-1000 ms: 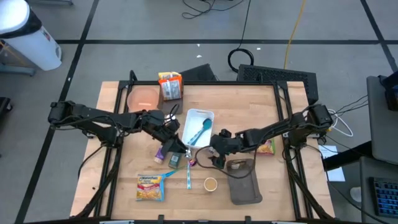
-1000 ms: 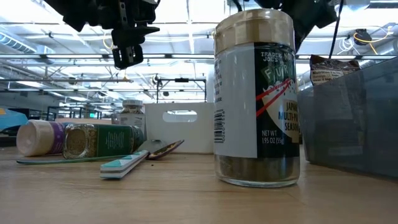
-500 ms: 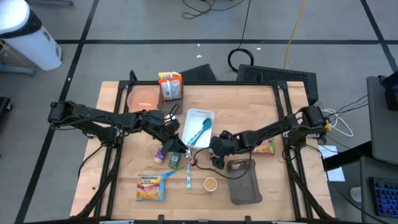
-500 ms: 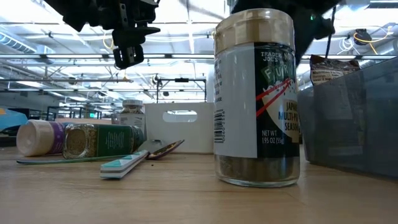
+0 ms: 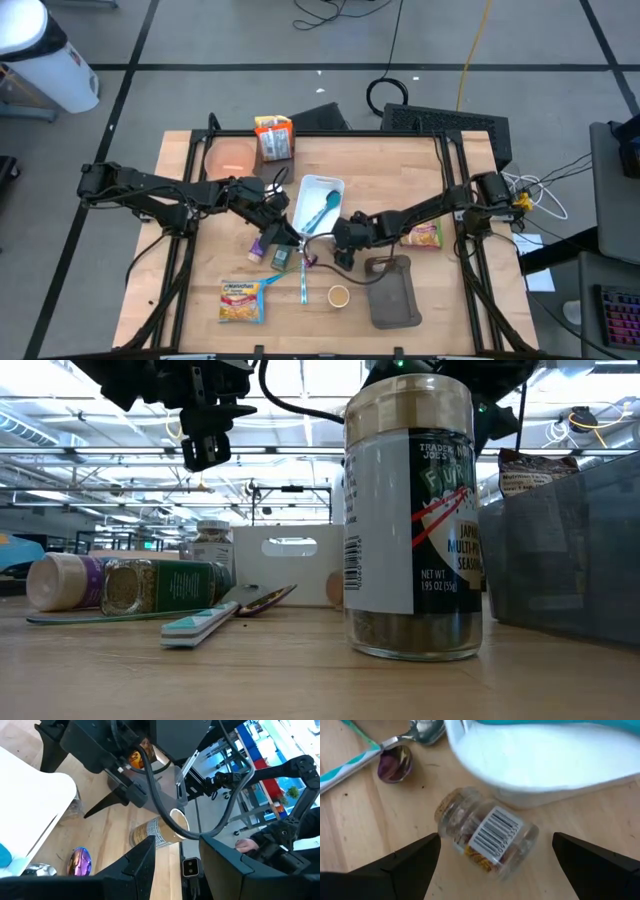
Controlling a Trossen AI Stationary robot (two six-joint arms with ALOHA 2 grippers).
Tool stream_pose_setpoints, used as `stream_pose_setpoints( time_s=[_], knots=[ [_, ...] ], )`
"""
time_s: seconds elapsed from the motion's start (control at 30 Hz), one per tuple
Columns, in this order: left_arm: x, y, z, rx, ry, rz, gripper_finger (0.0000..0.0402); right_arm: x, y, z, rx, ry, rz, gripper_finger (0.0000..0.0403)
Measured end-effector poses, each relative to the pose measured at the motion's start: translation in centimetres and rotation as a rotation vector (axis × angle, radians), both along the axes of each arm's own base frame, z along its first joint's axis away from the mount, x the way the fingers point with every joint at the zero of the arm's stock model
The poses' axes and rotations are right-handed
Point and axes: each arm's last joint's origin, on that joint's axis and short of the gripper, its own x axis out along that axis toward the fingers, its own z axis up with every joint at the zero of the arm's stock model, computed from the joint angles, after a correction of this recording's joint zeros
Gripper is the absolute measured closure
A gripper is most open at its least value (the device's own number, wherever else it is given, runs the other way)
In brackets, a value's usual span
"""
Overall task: Pick & Place Food Item
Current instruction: Put the brown seasoning bottle into the bottom black bin
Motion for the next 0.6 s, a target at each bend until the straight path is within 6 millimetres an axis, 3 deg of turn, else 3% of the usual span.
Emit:
stream_pose_setpoints(
  time_s=[0.3,0.6],
  knots=[
    [-0.05,0.00,-0.12,0.013,0.006,-0.006,0.0243,0.63,-0.25,0.40,-0.006,-0.072,0.021,0.0025],
    [-0.05,0.00,-0.13,0.017,0.004,-0.008,0.0243,0.39,-0.09,0.22,-0.048,-0.038,0.134,0.0026]
  ],
)
